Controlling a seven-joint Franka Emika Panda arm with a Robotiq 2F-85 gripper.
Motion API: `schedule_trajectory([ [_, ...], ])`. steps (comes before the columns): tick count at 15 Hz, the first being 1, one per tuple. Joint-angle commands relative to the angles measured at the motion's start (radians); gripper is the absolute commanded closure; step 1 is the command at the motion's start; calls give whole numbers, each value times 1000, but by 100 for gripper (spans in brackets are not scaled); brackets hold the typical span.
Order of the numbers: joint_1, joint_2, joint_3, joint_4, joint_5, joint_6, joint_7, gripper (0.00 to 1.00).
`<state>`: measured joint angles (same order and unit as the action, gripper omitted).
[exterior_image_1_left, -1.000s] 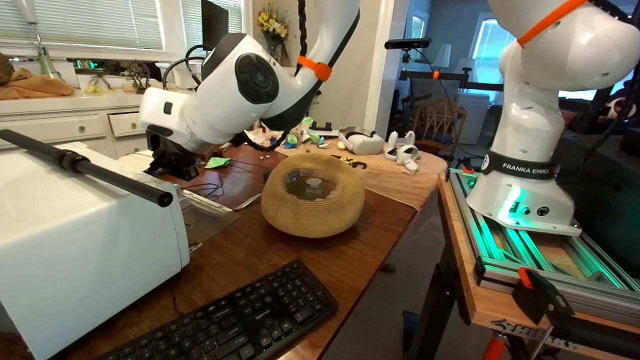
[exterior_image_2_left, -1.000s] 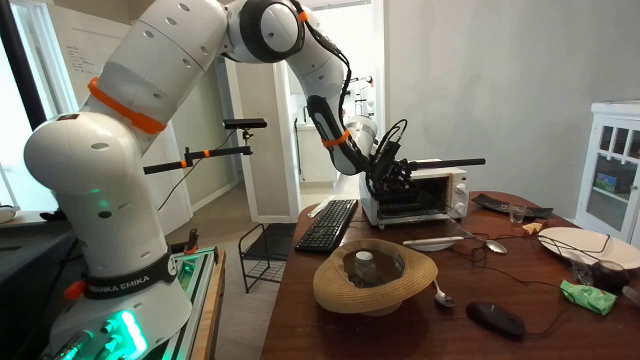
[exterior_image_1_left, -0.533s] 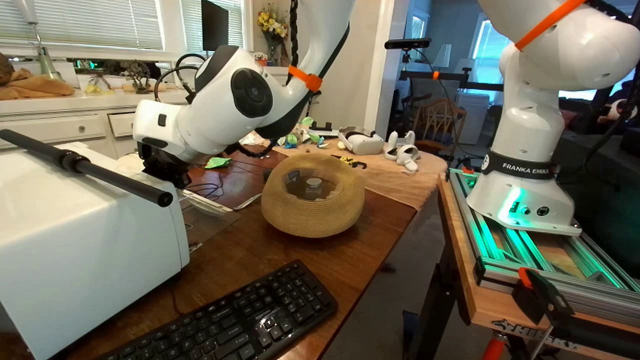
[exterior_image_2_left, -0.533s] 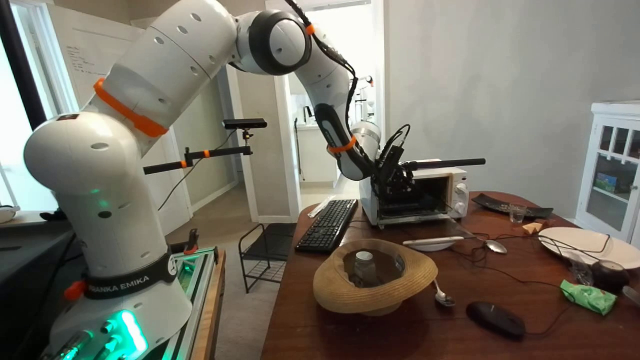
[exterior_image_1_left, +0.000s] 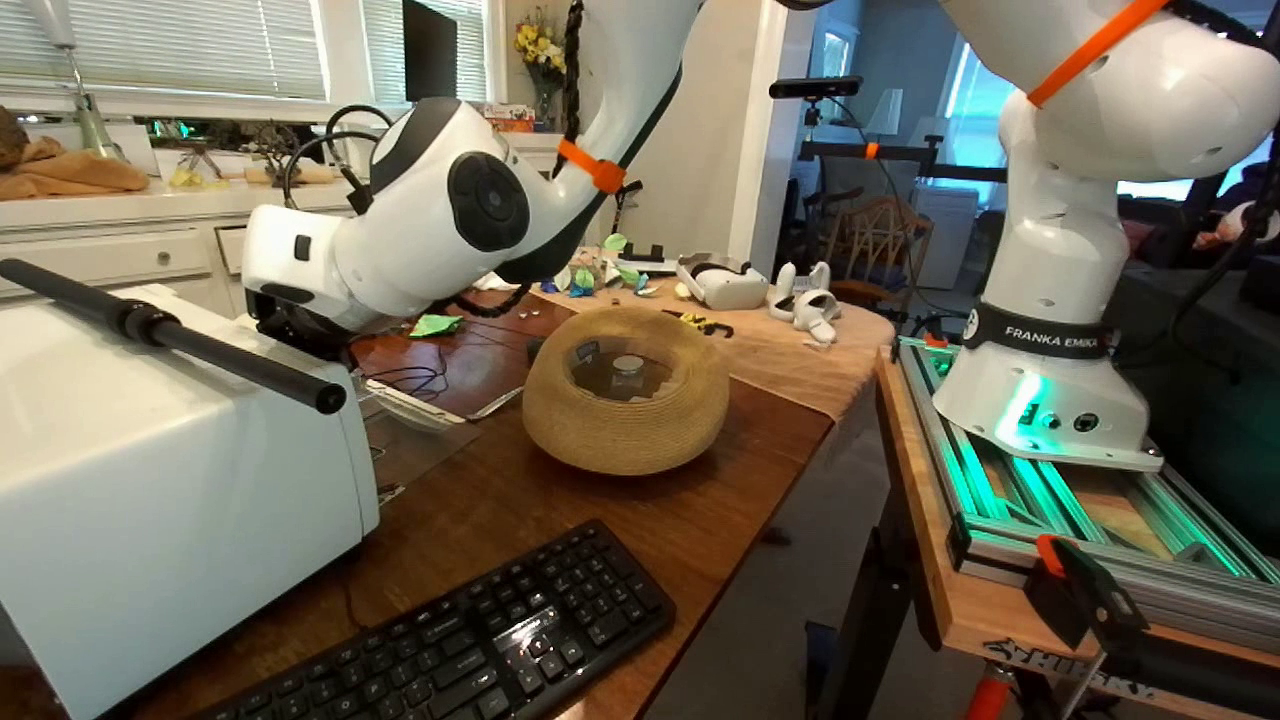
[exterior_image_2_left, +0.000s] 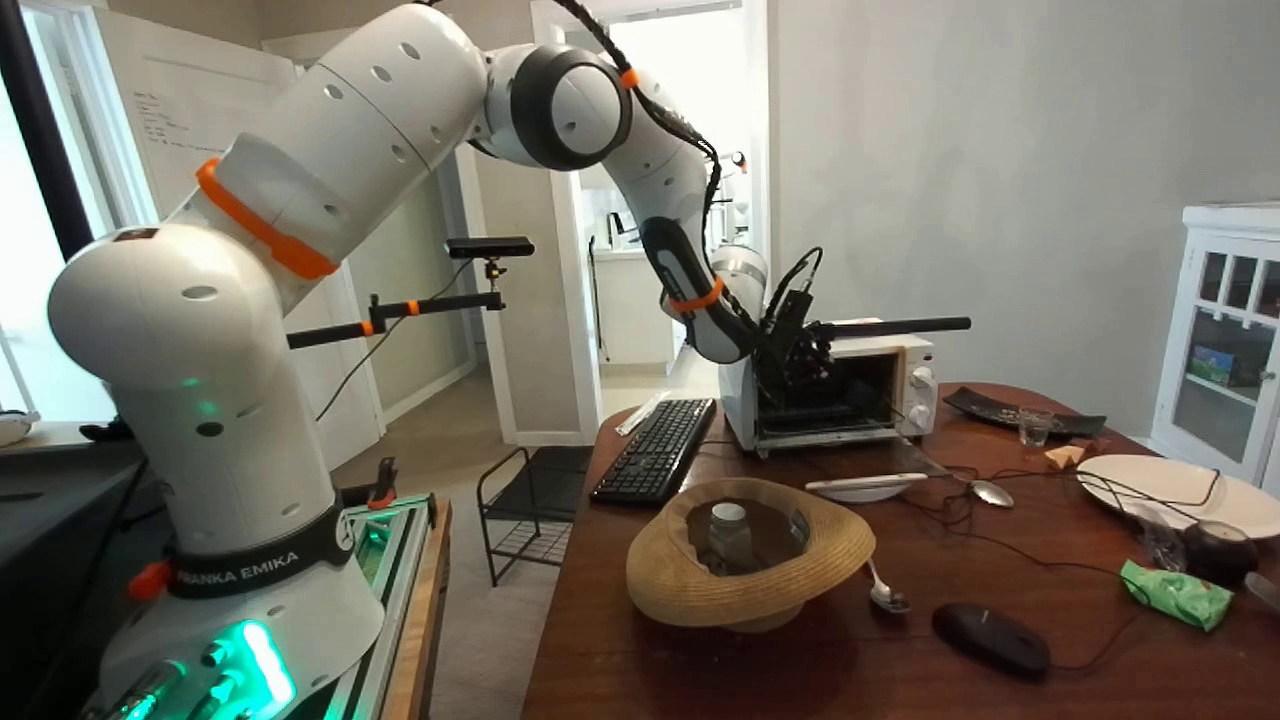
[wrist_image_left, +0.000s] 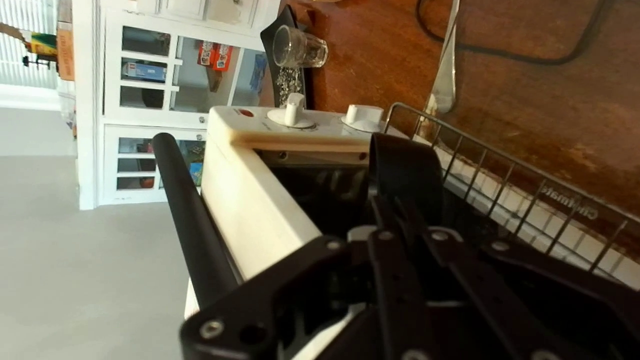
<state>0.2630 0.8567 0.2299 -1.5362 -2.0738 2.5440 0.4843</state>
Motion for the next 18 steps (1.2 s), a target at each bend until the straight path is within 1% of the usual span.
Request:
schedule_trajectory([
  [1, -5, 45, 11, 58, -35, 22, -18, 99],
  [6, 0, 67, 10, 89, -39, 15, -24, 99],
  [7, -2, 68, 12, 88, -24, 14, -30, 94],
  [8, -2, 69, 11, 90, -22, 15, -32, 68],
  [9, -3, 69, 12, 90, -18, 15, -33, 68],
  [10, -3, 69, 12, 90, -16, 14, -33, 65],
  [11, -4, 69, 12, 89, -15, 14, -31, 58],
  [16, -8, 67, 13, 91, -11, 15, -27, 19],
  [18, -13, 63, 17, 90, -3, 21, -28, 6],
])
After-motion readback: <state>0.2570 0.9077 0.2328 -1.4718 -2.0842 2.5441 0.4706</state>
